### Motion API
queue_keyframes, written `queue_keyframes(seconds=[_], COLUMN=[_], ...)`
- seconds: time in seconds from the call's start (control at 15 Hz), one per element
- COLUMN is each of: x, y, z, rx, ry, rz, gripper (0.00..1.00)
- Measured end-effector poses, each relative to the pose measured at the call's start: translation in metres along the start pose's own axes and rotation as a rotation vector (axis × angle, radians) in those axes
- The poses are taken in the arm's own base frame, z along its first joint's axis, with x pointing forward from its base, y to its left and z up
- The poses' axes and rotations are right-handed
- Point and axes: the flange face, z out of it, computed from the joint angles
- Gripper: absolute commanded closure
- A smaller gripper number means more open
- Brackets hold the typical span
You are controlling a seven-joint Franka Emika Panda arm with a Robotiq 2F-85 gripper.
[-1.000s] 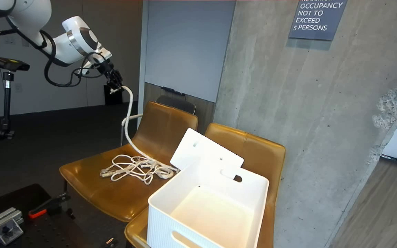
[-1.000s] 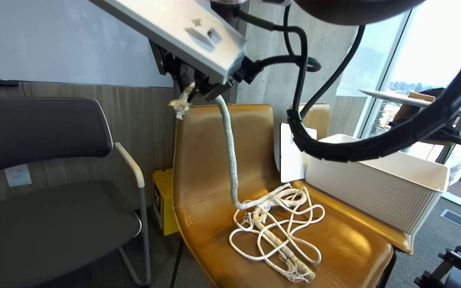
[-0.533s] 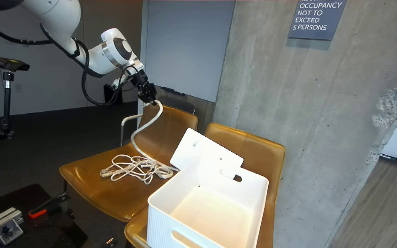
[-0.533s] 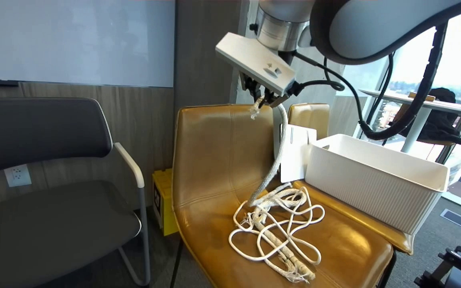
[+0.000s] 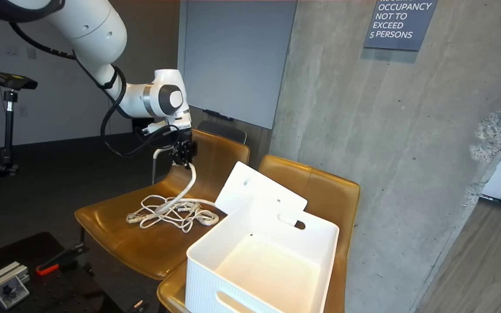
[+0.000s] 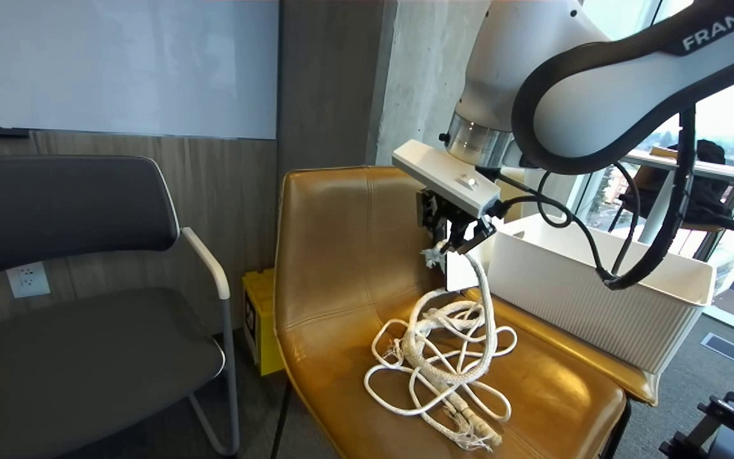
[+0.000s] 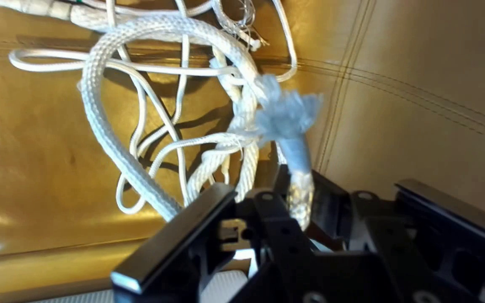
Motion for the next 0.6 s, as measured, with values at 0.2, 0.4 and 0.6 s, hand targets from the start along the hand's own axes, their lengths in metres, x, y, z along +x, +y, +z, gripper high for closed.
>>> queue_keyframes(seconds=[0.2,0.4,0.6], x=[0.016,0.024,0.02], y=[0.007,0.009,0.008], z=[0.017,0.022,0.018], rx=[-0.065,-0.107,-0.13], ry=[-0.078,-0.118,-0.136], rz=[0.062,0.096,0.1], gripper=[0.97,0.64,0.44])
